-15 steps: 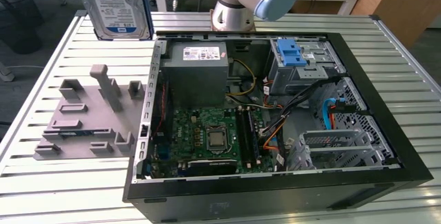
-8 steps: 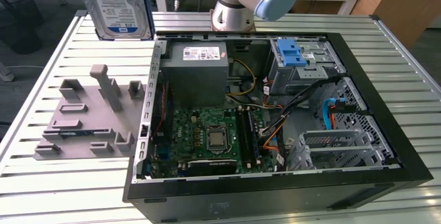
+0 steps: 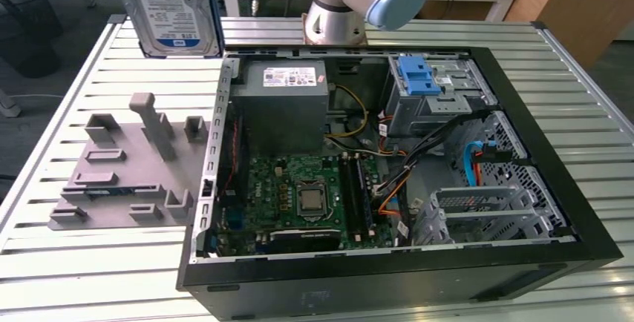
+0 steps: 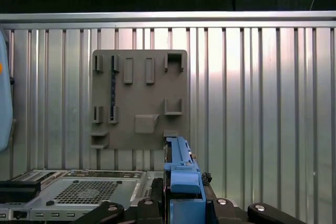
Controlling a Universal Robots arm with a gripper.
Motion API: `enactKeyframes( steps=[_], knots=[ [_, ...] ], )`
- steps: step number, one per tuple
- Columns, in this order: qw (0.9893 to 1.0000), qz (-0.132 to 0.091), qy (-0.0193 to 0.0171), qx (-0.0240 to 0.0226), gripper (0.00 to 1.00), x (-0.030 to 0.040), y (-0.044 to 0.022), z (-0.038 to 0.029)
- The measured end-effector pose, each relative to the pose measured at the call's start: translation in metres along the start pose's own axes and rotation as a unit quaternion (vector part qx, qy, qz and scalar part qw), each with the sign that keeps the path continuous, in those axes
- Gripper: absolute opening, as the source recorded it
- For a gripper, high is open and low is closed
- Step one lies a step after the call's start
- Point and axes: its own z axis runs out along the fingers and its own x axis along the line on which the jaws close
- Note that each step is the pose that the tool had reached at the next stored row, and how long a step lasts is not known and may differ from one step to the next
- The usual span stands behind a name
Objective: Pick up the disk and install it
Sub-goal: 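Pick up the disk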
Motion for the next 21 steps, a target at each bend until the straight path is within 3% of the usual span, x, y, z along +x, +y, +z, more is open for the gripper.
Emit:
enactKeyframes(
  steps=[1,2,21],
  knots=[
    [1.0000,0.000,0.0000,0.0000,0.36,0.0000,-0.0003,0.0000],
    [1.0000,0.000,0.0000,0.0000,0.36,-0.0002,-0.0136,-0.0001],
    [1.0000,0.000,0.0000,0.0000,0.36,-0.0003,-0.0201,-0.0001]
  ],
)
